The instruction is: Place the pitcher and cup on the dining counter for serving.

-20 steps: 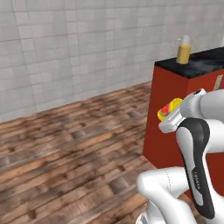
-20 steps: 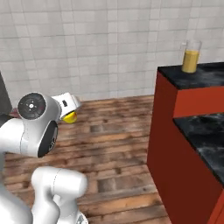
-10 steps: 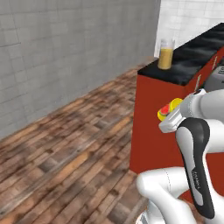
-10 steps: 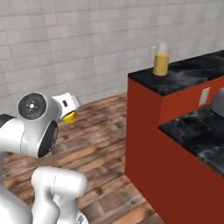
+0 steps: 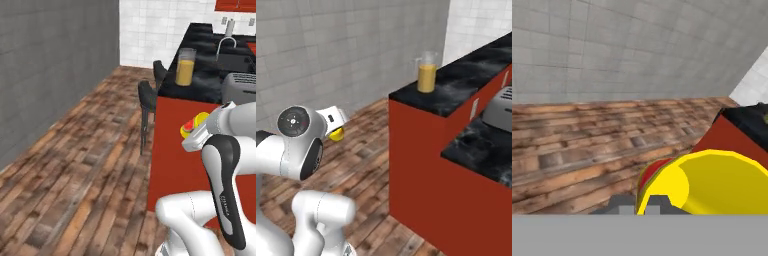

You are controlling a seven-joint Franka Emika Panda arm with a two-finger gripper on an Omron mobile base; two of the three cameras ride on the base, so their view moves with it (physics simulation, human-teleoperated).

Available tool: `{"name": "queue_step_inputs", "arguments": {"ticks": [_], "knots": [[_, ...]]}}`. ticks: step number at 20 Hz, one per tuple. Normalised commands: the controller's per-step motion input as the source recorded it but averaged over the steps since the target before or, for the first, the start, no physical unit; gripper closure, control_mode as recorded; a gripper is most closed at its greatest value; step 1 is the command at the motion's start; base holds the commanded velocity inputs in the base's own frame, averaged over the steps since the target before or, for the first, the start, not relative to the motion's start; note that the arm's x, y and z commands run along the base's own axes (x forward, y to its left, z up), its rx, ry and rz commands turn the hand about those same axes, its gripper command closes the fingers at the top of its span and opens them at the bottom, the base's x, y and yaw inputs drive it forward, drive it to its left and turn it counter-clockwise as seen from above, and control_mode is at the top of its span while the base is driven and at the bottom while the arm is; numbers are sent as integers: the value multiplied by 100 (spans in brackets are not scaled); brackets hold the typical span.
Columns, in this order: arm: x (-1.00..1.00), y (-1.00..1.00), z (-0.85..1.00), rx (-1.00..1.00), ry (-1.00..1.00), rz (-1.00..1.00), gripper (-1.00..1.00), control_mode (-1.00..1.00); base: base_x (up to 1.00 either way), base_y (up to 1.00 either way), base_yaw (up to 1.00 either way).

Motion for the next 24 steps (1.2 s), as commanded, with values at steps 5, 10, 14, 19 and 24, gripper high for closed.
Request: {"name": "queue_step_inputs", "arguments": {"ticks": [5,10,14,19,24], "knots": [[0,0,0,0,0,0,100,100,100,100,-53],[0,0,0,0,0,0,100,100,100,100,-53],[0,0,0,0,0,0,100,100,100,100,-53],[0,0,0,0,0,0,100,100,100,100,-53],[0,0,0,0,0,0,100,100,97,99,-56]]}}
